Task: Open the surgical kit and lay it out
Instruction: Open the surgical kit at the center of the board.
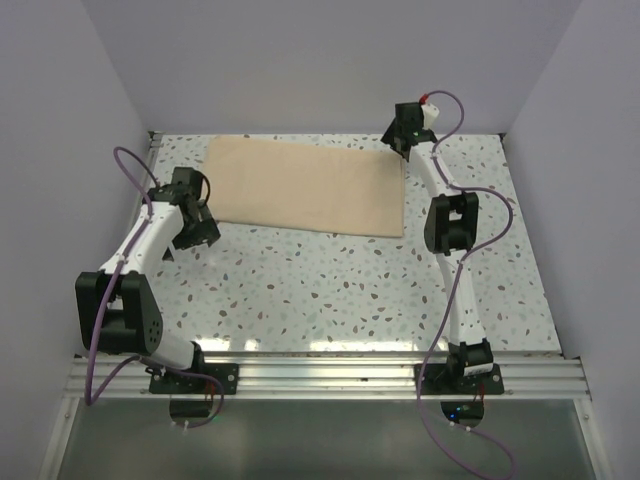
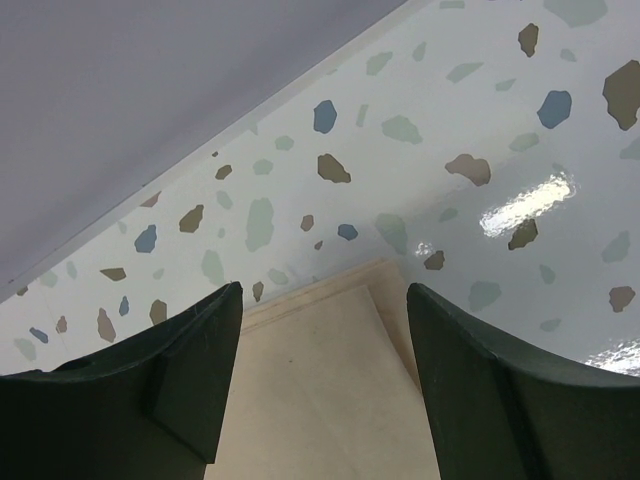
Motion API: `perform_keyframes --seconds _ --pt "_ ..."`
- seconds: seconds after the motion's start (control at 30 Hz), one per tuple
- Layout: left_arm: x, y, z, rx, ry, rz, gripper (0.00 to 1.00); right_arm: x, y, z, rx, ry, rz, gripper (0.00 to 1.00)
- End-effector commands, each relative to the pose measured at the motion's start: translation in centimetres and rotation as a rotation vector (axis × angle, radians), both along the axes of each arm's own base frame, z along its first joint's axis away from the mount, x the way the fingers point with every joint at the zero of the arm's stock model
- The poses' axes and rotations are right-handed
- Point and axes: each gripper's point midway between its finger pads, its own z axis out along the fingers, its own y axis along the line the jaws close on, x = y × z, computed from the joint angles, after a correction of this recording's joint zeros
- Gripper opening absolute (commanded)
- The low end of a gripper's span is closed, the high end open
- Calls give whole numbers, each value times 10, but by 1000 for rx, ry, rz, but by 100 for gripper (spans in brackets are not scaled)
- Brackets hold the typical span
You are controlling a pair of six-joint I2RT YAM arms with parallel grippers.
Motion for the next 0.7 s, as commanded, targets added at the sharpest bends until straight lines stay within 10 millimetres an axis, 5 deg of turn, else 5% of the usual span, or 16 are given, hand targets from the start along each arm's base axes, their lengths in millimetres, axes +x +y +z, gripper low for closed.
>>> perform_keyframes --seconds 0.0,0.27,0.67 --pt "-2 -1 4 1 -28 24 99 9 7 48 36 -102 5 70" --pt "-13 3 1 21 -9 28 99 7 21 19 53 -58 37 69" --pt "-20 8 3 45 5 25 99 0 13 -7 7 -3 11 68"
